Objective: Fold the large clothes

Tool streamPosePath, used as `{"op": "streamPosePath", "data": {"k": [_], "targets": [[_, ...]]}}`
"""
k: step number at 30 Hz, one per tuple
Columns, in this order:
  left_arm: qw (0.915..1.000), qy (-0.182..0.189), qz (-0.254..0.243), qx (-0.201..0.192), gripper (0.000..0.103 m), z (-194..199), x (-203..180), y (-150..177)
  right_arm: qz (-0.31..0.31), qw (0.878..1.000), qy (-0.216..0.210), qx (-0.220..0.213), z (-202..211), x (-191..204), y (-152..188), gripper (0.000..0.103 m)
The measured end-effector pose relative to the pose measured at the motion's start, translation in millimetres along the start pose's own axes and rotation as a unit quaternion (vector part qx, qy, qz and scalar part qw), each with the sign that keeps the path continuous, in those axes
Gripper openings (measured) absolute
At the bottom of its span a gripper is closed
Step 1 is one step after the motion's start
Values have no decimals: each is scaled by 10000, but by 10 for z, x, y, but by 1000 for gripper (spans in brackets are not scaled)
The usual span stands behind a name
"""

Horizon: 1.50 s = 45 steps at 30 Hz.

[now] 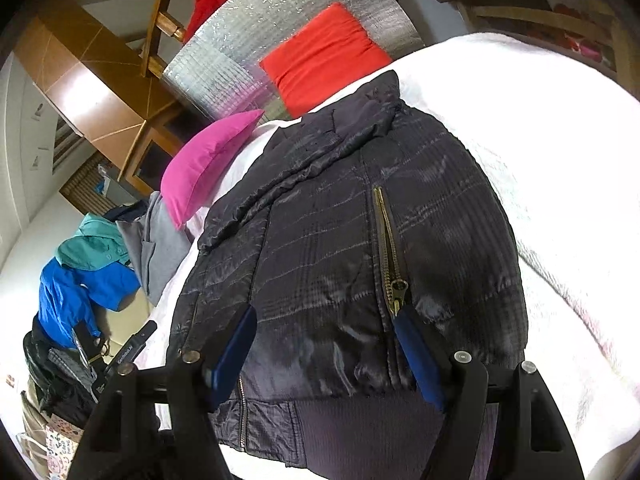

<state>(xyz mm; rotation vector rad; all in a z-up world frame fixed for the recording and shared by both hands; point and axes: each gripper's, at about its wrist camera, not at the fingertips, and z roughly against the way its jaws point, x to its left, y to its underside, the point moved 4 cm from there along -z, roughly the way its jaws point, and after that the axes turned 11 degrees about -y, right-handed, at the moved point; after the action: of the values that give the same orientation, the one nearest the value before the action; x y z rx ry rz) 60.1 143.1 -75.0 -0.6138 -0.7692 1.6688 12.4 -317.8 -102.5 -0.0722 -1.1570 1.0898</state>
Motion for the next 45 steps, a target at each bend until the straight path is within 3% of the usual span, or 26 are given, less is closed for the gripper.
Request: {"op": "streamPosePath", "data": {"k": [10, 39, 42, 45], "targets": [[9980, 32, 596, 222, 95, -82, 186, 46, -388, 9988, -246, -178, 47, -175, 59, 76], [9969, -350, 576, 397, 95, -127, 200, 114, -541, 9952, -627, -522, 178, -247, 46, 76], [9969, -326, 597, 401, 95, -127, 208, 117, -535, 9955, -571, -529, 177, -248, 47, 83], [9969, -289, 604, 412, 95, -131, 213, 118, -524, 9958, -515, -544, 176, -240, 47, 84]]}}
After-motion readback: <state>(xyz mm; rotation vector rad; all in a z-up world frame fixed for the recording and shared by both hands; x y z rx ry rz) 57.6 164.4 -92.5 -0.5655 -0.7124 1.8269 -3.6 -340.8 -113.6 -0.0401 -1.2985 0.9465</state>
